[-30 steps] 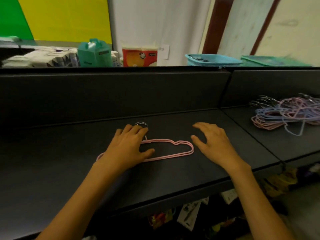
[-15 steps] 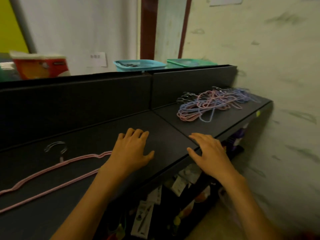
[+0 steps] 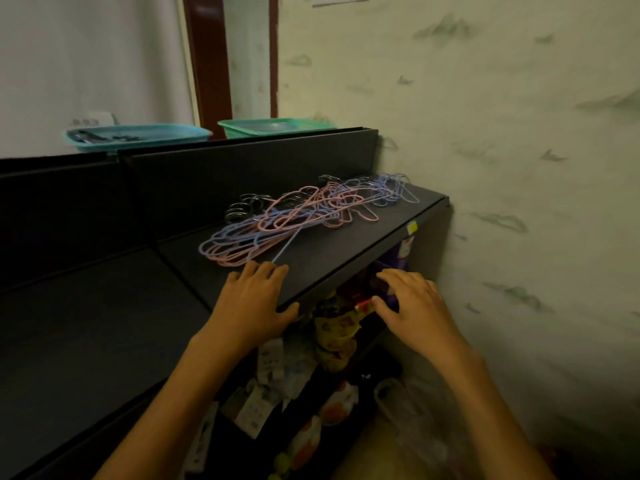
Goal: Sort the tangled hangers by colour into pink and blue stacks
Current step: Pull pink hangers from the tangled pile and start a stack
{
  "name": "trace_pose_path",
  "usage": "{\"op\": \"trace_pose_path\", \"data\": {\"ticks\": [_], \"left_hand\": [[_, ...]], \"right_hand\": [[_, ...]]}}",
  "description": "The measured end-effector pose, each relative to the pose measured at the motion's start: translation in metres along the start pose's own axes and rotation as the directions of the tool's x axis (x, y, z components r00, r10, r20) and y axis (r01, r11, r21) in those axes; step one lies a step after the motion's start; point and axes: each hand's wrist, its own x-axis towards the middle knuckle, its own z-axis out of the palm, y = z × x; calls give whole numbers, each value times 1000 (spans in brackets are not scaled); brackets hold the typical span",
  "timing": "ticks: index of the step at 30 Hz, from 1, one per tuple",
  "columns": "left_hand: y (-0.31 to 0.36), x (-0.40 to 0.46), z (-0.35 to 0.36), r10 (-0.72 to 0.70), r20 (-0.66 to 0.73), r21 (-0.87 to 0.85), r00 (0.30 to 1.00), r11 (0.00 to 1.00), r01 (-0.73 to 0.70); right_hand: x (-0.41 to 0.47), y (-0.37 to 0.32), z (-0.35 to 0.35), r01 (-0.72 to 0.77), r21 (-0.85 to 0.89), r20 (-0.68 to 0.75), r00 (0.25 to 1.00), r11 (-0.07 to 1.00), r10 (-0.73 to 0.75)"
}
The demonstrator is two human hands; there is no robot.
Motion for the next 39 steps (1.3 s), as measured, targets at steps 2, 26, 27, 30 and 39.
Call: {"op": "trace_pose_path", "data": {"ticks": [2,26,27,30,39], "left_hand": [[15,26,9,8,3,3,1000,1000,-8],[47,350,83,-249,14,17,968,968,249],[46,355,84,-269,18,20,963,963,269],[49,364,87,-339,23,32,941,941,338],[66,344,89,-568,-97,56,817,817,574]], "right_hand": [[15,26,4,-10,4,2,1000,1000,10],[351,231,85,173,102,159,969,980,-188],[364,232,91,192,124,158,965,973,-211],[398,234,105,264,182,177,939,947,-295],[469,242,133,405,314,373,779,858,-504]]}}
